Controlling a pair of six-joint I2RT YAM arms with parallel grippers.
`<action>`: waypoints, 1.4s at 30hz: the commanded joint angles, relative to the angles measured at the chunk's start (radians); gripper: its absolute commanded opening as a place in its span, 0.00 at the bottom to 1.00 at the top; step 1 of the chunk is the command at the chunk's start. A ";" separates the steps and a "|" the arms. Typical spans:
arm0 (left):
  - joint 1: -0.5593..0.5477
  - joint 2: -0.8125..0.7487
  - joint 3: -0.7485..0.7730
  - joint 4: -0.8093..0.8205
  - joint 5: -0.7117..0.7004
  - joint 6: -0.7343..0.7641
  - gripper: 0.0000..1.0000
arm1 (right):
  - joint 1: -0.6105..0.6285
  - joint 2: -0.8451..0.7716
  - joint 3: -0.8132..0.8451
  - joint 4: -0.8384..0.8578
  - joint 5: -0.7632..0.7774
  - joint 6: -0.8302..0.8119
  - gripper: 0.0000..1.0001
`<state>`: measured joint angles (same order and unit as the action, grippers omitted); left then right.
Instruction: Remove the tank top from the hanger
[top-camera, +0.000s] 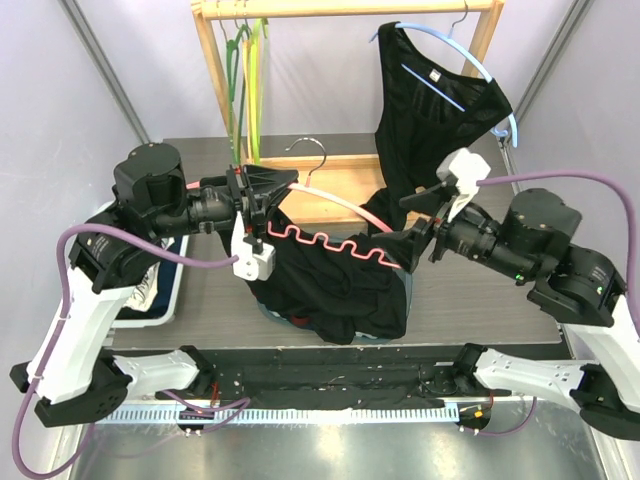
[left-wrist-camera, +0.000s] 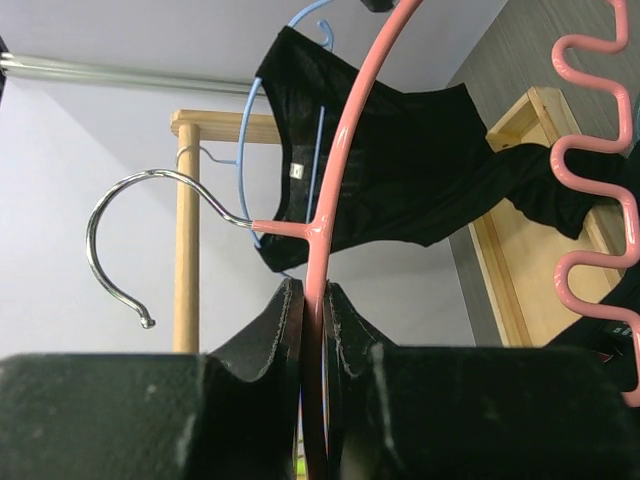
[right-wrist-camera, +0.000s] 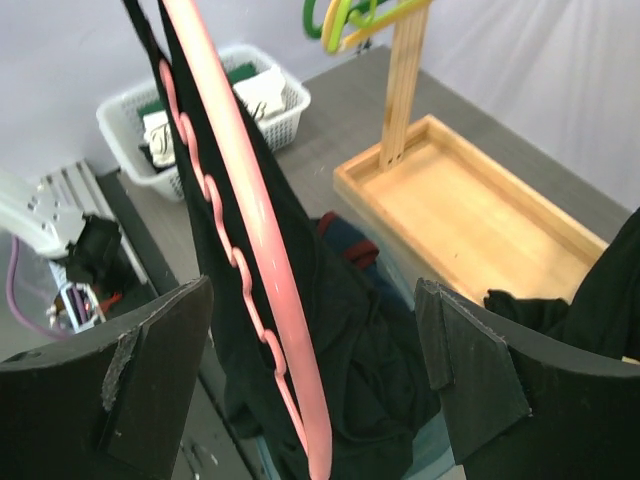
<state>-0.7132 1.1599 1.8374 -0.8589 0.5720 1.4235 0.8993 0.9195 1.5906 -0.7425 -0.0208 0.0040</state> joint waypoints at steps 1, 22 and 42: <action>-0.003 -0.037 0.003 0.044 0.048 0.055 0.00 | -0.002 -0.048 -0.006 0.028 -0.106 -0.033 0.90; -0.005 -0.039 0.031 0.038 0.088 0.072 0.00 | -0.002 0.068 -0.003 0.014 -0.166 -0.006 0.44; -0.012 -0.051 -0.081 0.278 -0.195 -1.102 0.30 | -0.002 -0.073 0.117 -0.218 0.232 -0.042 0.01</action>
<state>-0.7208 1.1465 1.8061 -0.6193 0.4347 0.5987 0.8993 0.8665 1.6001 -0.9798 0.1127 0.0074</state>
